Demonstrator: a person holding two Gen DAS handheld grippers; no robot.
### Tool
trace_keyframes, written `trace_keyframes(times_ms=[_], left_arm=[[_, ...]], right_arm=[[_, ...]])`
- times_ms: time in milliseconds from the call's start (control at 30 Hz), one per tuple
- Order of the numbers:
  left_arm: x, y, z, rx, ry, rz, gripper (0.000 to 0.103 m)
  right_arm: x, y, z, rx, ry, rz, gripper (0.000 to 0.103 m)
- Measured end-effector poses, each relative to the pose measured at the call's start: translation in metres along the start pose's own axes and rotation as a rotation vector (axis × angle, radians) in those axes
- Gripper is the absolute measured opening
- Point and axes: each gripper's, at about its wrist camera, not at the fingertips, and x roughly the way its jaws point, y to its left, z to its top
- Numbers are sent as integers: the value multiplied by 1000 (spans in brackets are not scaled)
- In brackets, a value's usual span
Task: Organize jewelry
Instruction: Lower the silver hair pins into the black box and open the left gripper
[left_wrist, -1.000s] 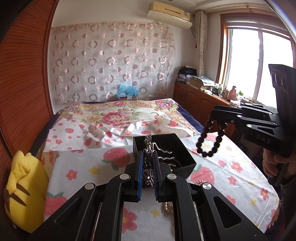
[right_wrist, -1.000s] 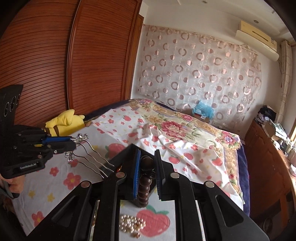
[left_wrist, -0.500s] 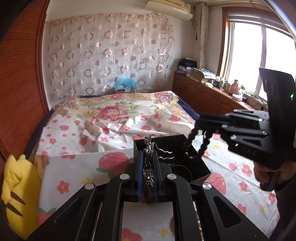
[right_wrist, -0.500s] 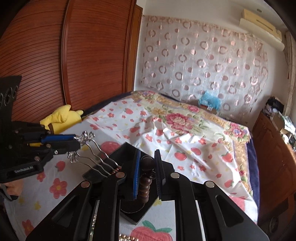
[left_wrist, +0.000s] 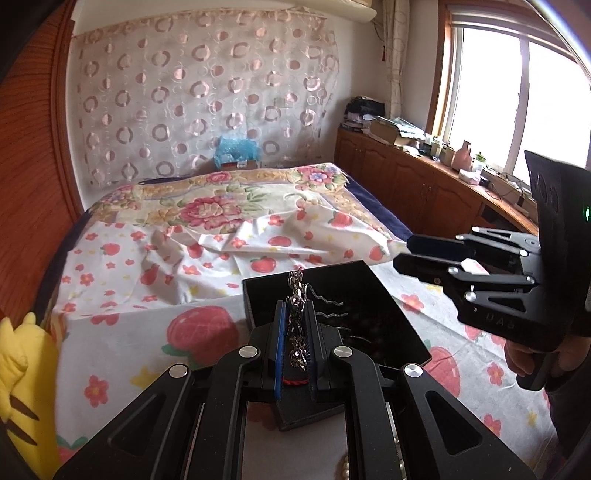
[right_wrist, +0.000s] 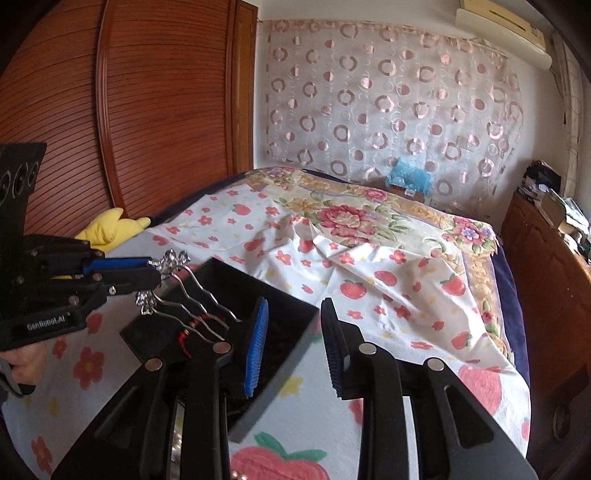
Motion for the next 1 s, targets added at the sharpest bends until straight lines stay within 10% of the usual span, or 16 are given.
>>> trace_keyframes(times_ms=[1000], left_arm=[[-14,-14,-19,33,20,-2,22]], right_arm=[[-33,-5,-81,53,115,19,32]])
